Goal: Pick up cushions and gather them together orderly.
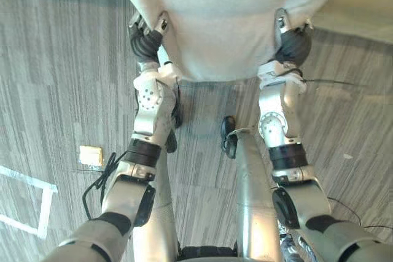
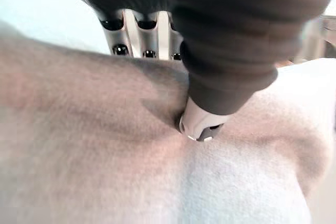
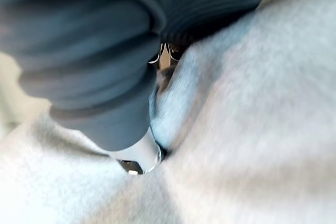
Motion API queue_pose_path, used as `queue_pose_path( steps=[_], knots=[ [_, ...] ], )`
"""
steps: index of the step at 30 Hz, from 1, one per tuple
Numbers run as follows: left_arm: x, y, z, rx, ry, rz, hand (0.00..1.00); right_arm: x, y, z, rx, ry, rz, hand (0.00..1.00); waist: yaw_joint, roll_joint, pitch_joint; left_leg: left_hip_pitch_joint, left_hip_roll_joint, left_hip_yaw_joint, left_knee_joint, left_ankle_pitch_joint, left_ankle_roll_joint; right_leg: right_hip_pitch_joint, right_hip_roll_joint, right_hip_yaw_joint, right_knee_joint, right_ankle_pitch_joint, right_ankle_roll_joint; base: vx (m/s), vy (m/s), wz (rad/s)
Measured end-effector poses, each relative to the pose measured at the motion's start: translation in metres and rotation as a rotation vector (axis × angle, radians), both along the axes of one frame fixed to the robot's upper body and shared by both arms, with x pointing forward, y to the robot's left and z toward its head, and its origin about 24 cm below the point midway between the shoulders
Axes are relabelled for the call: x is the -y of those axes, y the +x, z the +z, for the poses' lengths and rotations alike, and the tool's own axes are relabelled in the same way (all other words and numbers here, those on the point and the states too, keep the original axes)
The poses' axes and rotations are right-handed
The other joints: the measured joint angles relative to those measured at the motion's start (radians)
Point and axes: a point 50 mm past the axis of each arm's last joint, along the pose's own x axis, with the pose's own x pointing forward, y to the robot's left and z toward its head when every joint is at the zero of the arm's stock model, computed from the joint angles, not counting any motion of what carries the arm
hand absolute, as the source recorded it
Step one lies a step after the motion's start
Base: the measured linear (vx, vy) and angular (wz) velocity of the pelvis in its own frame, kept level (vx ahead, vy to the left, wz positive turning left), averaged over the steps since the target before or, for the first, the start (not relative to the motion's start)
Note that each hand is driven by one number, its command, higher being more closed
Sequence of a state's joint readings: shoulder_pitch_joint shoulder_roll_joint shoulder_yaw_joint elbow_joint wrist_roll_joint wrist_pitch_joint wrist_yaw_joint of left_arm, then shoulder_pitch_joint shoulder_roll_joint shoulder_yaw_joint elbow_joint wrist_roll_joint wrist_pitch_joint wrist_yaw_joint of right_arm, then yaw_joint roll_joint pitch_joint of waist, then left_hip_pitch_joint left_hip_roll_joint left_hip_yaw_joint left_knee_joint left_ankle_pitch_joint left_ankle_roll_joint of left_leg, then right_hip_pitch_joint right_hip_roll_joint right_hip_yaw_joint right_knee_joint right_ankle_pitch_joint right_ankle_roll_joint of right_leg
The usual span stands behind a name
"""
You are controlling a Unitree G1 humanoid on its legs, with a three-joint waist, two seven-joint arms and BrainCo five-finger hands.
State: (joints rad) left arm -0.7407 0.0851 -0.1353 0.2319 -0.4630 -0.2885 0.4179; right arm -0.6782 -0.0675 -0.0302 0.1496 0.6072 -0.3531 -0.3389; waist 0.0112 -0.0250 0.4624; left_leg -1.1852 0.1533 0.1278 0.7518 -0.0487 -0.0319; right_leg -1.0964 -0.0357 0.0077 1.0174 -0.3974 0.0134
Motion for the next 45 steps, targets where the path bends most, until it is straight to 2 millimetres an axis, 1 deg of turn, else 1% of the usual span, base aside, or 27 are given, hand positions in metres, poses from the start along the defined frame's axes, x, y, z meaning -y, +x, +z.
queue_pose_path(
  steps=[2, 3, 4, 7, 8, 10, 16, 20, 24, 25, 26, 28, 29, 30, 31, 32, 34, 35, 36, 37, 38, 39, 40, 42, 43, 44, 45],
  knots=[
    [0.007, -0.007, -0.010, -0.005, 0.008, -0.027, 1.00, 0.005, -0.009, -0.015, -0.017, 0.006, -0.007, 1.00, -0.006, 0.000, -0.002, 0.118, -0.005, -0.001, -0.042, 0.014, 0.003, 0.127, 0.000, -0.007, -0.059, 0.016, -0.005, 0.14, -0.023, 0.00],
    [0.012, -0.013, -0.023, -0.026, 0.008, -0.042, 1.00, 0.009, -0.017, -0.031, -0.044, 0.007, -0.022, 1.00, -0.007, 0.000, -0.059, 0.157, -0.009, -0.002, -0.074, 0.013, 0.001, 0.169, -0.002, -0.012, -0.100, 0.018, -0.002, 0.18, -0.016, 0.04],
    [0.015, -0.018, -0.030, -0.033, 0.007, -0.065, 1.00, 0.013, -0.025, -0.041, -0.061, 0.006, -0.039, 1.00, -0.008, 0.000, -0.078, 0.204, -0.010, -0.003, -0.103, 0.013, 0.001, 0.223, -0.003, -0.019, -0.136, 0.020, 0.000, 0.21, -0.002, 0.11],
    [0.022, -0.032, -0.055, -0.083, 0.012, -0.111, 1.00, 0.022, -0.048, -0.070, -0.125, -0.002, -0.065, 1.00, -0.010, -0.003, -0.093, 0.385, -0.023, -0.004, -0.186, 0.009, -0.004, 0.419, -0.013, -0.042, -0.245, 0.030, 0.015, 0.17, -0.002, 0.13],
    [0.021, -0.036, -0.061, -0.097, 0.013, -0.113, 1.00, 0.023, -0.052, -0.075, -0.140, -0.017, -0.068, 1.00, -0.010, -0.003, -0.105, 0.406, -0.025, -0.003, -0.198, 0.007, -0.006, 0.441, -0.015, -0.045, -0.262, 0.033, 0.019, 0.18, 0.003, 0.04],
    [0.020, -0.053, -0.082, -0.141, 0.026, -0.110, 1.00, 0.024, -0.074, -0.091, -0.185, -0.076, -0.078, 1.00, -0.009, -0.003, -0.120, 0.521, -0.034, 0.000, -0.251, 0.002, -0.005, 0.570, -0.017, -0.052, -0.345, 0.044, 0.032, 0.18, 0.021, 0.02],
    [0.015, -0.084, -0.111, -0.212, 0.009, -0.135, 1.00, 0.023, -0.117, -0.103, -0.231, -0.202, -0.111, 1.00, -0.003, -0.010, -0.190, 0.705, -0.042, 0.013, -0.322, -0.027, -0.003, 0.795, -0.020, -0.056, -0.516, 0.075, 0.043, 0.11, 0.058, -0.02],
    [0.012, -0.098, -0.121, -0.243, -0.003, -0.138, 1.00, 0.022, -0.128, -0.104, -0.233, -0.263, -0.116, 1.00, -0.003, -0.010, -0.272, 0.766, -0.041, 0.033, -0.314, -0.069, 0.000, 0.878, -0.022, -0.036, -0.584, 0.094, 0.065, 0.10, 0.091, -0.18],
    [0.012, -0.101, -0.123, -0.247, -0.002, -0.145, 1.00, 0.023, -0.130, -0.106, -0.246, -0.263, -0.117, 1.00, -0.002, -0.011, -0.292, 0.838, -0.040, 0.060, -0.287, -0.134, 0.011, 0.925, -0.034, -0.023, -0.532, 0.107, 0.089, 0.05, 0.087, -0.21],
    [0.012, -0.102, -0.123, -0.248, -0.001, -0.146, 1.00, 0.023, -0.130, -0.107, -0.250, -0.263, -0.118, 1.00, -0.003, -0.011, -0.291, 0.852, -0.039, 0.062, -0.283, -0.147, 0.011, 0.906, -0.036, -0.022, -0.466, 0.120, 0.113, 0.01, 0.090, -0.11],
    [0.012, -0.102, -0.124, -0.250, 0.003, -0.147, 1.00, 0.024, -0.131, -0.109, -0.261, -0.263, -0.123, 1.00, -0.003, -0.012, -0.291, 0.877, -0.040, 0.069, -0.284, -0.156, 0.015, 0.864, -0.039, -0.012, -0.353, 0.150, 0.159, 0.01, 0.083, -0.09],
    [0.012, -0.102, -0.124, -0.252, 0.005, -0.147, 1.00, 0.022, -0.132, -0.111, -0.274, -0.262, -0.139, 1.00, -0.006, -0.013, -0.291, 0.919, -0.042, 0.074, -0.285, -0.168, 0.018, 0.810, -0.040, 0.011, -0.209, 0.226, 0.169, 0.05, 0.062, -0.05],
    [0.012, -0.102, -0.124, -0.252, 0.005, -0.147, 1.00, 0.021, -0.132, -0.113, -0.286, -0.249, -0.140, 1.00, -0.008, -0.014, -0.294, 0.947, -0.041, 0.074, -0.296, -0.172, 0.022, 0.802, -0.041, 0.019, -0.171, 0.242, 0.159, 0.08, 0.021, 0.03],
    [0.012, -0.102, -0.123, -0.249, 0.006, -0.146, 1.00, 0.021, -0.132, -0.115, -0.295, -0.252, -0.138, 1.00, -0.009, -0.018, -0.314, 0.953, -0.045, 0.076, -0.314, -0.173, 0.023, 0.804, -0.040, 0.020, -0.181, 0.221, 0.151, 0.08, -0.012, 0.02],
    [0.012, -0.102, -0.122, -0.242, 0.006, -0.145, 1.00, 0.021, -0.132, -0.114, -0.293, -0.254, -0.136, 1.00, -0.007, -0.023, -0.325, 0.953, -0.047, 0.078, -0.325, -0.172, 0.024, 0.805, -0.040, 0.019, -0.208, 0.194, 0.146, 0.10, -0.060, -0.12],
    [0.011, -0.103, -0.118, -0.215, 0.000, -0.140, 1.00, 0.021, -0.130, -0.111, -0.274, -0.260, -0.129, 1.00, -0.005, -0.031, -0.332, 0.960, -0.047, 0.076, -0.352, -0.169, 0.029, 0.801, -0.040, 0.005, -0.290, 0.125, 0.115, 0.12, -0.097, -0.23],
    [0.011, -0.104, -0.117, -0.206, -0.002, -0.138, 1.00, 0.021, -0.129, -0.110, -0.267, -0.267, -0.127, 1.00, -0.002, -0.025, -0.333, 0.970, -0.041, 0.074, -0.377, -0.165, 0.036, 0.782, -0.032, -0.005, -0.368, 0.110, 0.094, 0.11, -0.120, -0.31],
    [0.011, -0.103, -0.116, -0.206, -0.002, -0.138, 1.00, 0.022, -0.129, -0.110, -0.266, -0.272, -0.128, 1.00, -0.002, -0.019, -0.334, 0.982, -0.033, 0.072, -0.394, -0.165, 0.036, 0.761, -0.022, -0.002, -0.446, 0.125, 0.073, 0.16, -0.164, -0.32],
    [0.011, -0.103, -0.116, -0.206, -0.003, -0.140, 1.00, 0.023, -0.129, -0.110, -0.266, -0.280, -0.131, 1.00, -0.004, -0.010, -0.338, 0.984, -0.014, 0.071, -0.395, -0.170, 0.019, 0.736, -0.007, 0.008, -0.523, 0.159, 0.050, 0.18, -0.187, -0.25],
    [0.012, -0.103, -0.116, -0.204, -0.001, -0.142, 1.00, 0.024, -0.129, -0.110, -0.266, -0.282, -0.134, 1.00, -0.006, -0.009, -0.339, 0.986, -0.006, 0.071, -0.394, -0.173, -0.001, 0.725, -0.001, 0.018, -0.577, 0.193, 0.043, 0.22, -0.239, -0.05],
    [0.013, -0.103, -0.116, -0.203, 0.009, -0.141, 1.00, 0.026, -0.129, -0.111, -0.270, -0.285, -0.139, 1.00, -0.012, -0.015, -0.343, 0.991, -0.006, 0.051, -0.385, -0.185, -0.042, 0.738, -0.002, 0.028, -0.669, 0.312, 0.032, 0.26, -0.263, 0.02],
    [0.017, -0.103, -0.119, -0.223, 0.009, -0.154, 1.00, 0.031, -0.129, -0.112, -0.282, -0.299, -0.153, 1.00, -0.012, 0.012, -0.349, 0.996, 0.003, 0.001, -0.384, -0.192, -0.069, 0.753, 0.018, -0.002, -0.670, 0.327, -0.004, 0.27, -0.240, -0.02],
    [0.019, -0.102, -0.120, -0.229, 0.016, -0.161, 1.00, 0.033, -0.128, -0.113, -0.287, -0.300, -0.161, 1.00, -0.006, 0.019, -0.354, 1.008, 0.000, -0.024, -0.406, -0.179, -0.075, 0.747, 0.026, -0.006, -0.650, 0.316, -0.017, 0.29, -0.222, -0.01],
    [0.025, -0.102, -0.122, -0.247, 0.023, -0.182, 1.00, 0.039, -0.130, -0.114, -0.303, -0.305, -0.183, 1.00, -0.015, 0.031, -0.362, 1.077, 0.012, -0.078, -0.496, -0.141, -0.119, 0.750, 0.031, -0.045, -0.573, 0.249, -0.041, 0.32, -0.292, 0.37],
    [0.029, -0.104, -0.123, -0.256, 0.025, -0.201, 1.00, 0.043, -0.134, -0.117, -0.320, -0.306, -0.201, 1.00, -0.027, 0.050, -0.373, 1.071, 0.033, -0.103, -0.449, -0.161, -0.130, 0.783, 0.042, -0.091, -0.596, 0.218, -0.065, 0.27, -0.271, 0.62],
    [0.031, -0.104, -0.123, -0.257, 0.027, -0.207, 1.00, 0.044, -0.136, -0.119, -0.330, -0.304, -0.204, 1.00, -0.029, 0.057, -0.374, 1.047, 0.045, -0.113, -0.375, -0.176, -0.127, 0.802, 0.053, -0.104, -0.605, 0.210, -0.068, 0.25, -0.223, 0.68],
    [0.032, -0.105, -0.125, -0.260, 0.033, -0.213, 1.00, 0.046, -0.141, -0.124, -0.358, -0.302, -0.206, 1.00, -0.027, 0.063, -0.373, 0.980, 0.076, -0.129, -0.144, -0.179, -0.110, 0.854, 0.079, -0.127, -0.623, 0.195, -0.079, 0.26, -0.203, 0.49]
  ],
)
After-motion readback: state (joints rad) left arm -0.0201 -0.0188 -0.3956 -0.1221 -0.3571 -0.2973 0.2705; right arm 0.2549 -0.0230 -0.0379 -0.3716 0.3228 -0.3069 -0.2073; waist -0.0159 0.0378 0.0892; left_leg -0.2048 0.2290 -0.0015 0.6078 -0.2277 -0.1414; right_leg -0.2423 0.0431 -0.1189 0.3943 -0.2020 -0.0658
